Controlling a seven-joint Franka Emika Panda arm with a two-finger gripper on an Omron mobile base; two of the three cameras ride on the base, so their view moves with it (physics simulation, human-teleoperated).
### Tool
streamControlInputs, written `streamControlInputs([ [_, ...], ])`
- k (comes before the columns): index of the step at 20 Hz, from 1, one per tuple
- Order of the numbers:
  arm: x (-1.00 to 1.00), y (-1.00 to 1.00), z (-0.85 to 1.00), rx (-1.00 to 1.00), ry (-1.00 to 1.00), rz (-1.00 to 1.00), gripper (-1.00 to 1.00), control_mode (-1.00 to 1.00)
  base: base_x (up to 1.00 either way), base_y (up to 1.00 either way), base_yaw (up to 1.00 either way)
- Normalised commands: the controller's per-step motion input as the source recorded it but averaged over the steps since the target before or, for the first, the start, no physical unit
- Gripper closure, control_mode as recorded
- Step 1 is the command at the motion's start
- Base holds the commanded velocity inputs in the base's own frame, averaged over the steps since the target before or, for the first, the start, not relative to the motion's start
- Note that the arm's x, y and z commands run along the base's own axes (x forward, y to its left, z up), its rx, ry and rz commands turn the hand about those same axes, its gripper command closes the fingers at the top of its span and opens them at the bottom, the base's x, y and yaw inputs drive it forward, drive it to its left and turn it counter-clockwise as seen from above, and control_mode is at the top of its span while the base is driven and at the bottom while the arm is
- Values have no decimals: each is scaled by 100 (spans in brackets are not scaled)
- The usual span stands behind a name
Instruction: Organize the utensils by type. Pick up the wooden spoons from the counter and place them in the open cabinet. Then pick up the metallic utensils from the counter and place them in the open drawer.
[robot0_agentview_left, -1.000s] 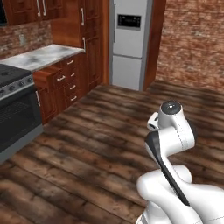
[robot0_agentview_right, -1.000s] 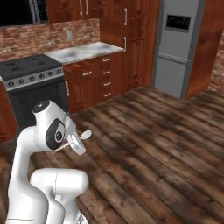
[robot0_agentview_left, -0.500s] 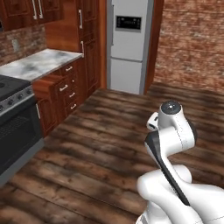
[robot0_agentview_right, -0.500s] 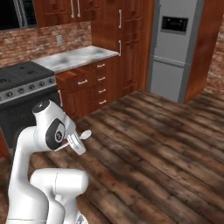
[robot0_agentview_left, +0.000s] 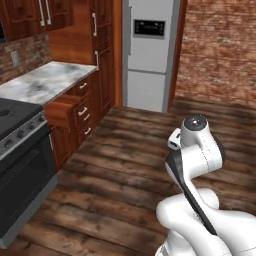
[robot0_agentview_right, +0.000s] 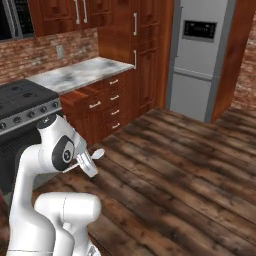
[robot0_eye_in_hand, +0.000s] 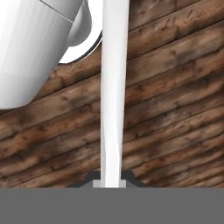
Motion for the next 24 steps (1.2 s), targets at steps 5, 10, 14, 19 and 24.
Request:
streamControlInputs([
  [5, 0, 0, 0, 0, 0, 0, 100, 100, 71, 47, -19],
  [10, 0, 0, 0, 0, 0, 0, 100, 100, 65, 36, -17],
  [14, 0, 0, 0, 0, 0, 0, 100, 100, 62, 31, -16],
  [19, 0, 0, 0, 0, 0, 0, 100, 100, 55, 24, -15],
  [24, 0, 0, 0, 0, 0, 0, 100, 100, 47, 25, -14],
])
